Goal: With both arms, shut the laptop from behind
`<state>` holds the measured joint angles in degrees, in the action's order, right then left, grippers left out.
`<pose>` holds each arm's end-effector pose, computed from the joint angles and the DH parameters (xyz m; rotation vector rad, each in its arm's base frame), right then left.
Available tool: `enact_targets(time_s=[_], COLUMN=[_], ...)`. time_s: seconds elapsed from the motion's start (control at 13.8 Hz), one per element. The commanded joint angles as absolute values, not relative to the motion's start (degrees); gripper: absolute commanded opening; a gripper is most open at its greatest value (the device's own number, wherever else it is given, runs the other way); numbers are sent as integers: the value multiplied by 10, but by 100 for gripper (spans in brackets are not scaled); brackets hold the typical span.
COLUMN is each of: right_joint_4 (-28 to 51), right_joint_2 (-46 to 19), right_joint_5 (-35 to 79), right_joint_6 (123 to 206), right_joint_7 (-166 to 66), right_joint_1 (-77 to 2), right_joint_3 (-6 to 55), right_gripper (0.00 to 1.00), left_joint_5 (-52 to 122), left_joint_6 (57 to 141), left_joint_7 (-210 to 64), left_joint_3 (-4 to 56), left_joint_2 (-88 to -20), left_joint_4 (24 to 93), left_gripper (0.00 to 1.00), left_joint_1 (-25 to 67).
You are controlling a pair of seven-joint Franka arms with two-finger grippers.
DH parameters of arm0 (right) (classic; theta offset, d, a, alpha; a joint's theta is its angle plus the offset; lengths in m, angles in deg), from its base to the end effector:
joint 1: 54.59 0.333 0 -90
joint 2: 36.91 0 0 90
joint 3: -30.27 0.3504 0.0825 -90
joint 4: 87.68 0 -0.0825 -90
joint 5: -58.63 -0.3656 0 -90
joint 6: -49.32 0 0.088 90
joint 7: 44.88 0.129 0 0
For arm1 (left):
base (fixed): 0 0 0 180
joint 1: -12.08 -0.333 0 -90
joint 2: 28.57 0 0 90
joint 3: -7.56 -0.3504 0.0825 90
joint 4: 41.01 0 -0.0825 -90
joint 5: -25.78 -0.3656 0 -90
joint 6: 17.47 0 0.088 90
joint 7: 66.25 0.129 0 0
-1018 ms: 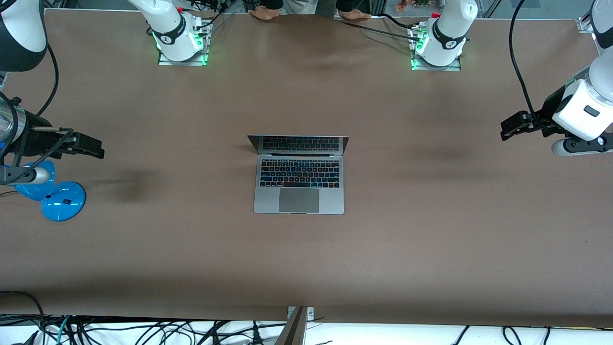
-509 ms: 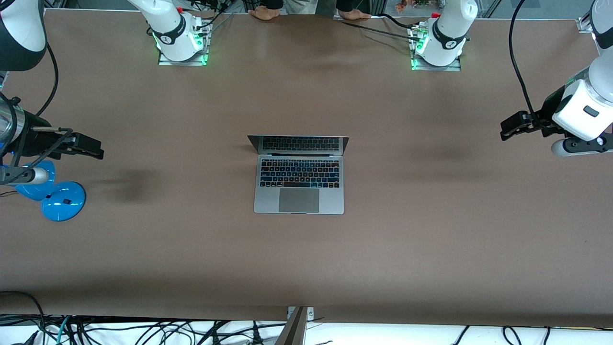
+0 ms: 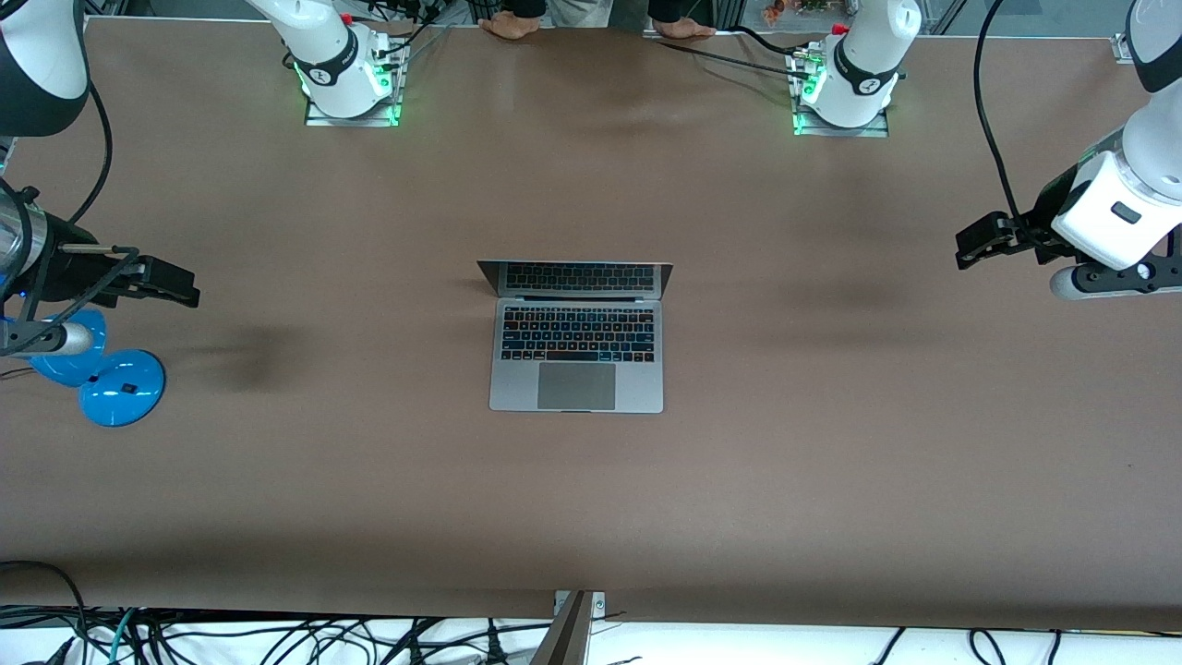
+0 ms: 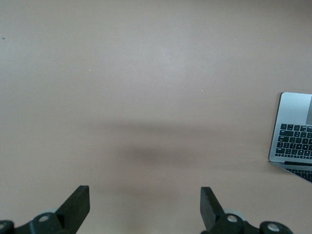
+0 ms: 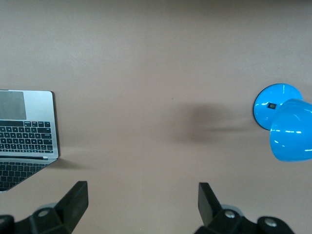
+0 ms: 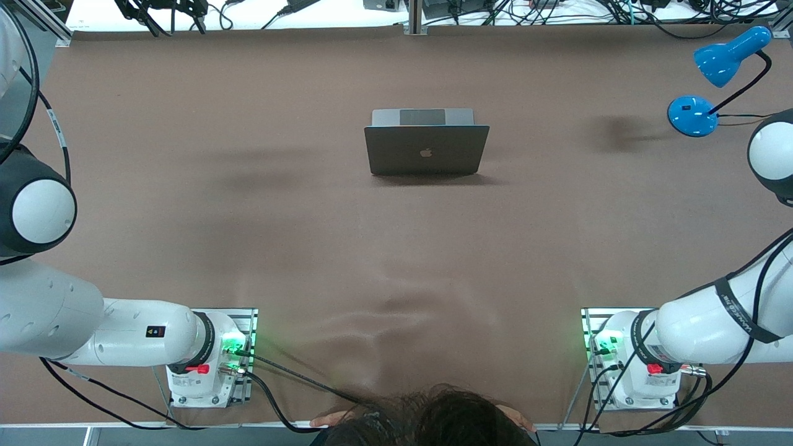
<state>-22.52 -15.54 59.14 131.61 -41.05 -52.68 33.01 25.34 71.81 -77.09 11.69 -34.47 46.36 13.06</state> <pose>0.6411 0.0441 0.5988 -3.1362 -0.0169 0.1162 0.5646 -0.0473 0.5999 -3.1260 -0.1564 0.1075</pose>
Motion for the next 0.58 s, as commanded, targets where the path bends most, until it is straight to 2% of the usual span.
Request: enact_targets(time_s=[0.0,0.51], right_joint_4=[-225,-225], right_joint_2=[-163,-163], right_joint_5=[595,595], right_joint_6=[1316,1316], right_joint_7=[-409,-413], right_joint_1=[-528,-529], right_joint_3=[333,332], right_gripper=[100,100], left_joint_5=[279,279], left_joint_6=[710,687], left_joint_7=[-764,-818], left_joint_3=[115,170], left_joint_2=[-339,-332], left_joint_4=[456,452], left_gripper=[100,100], left_joint_1=[135,136])
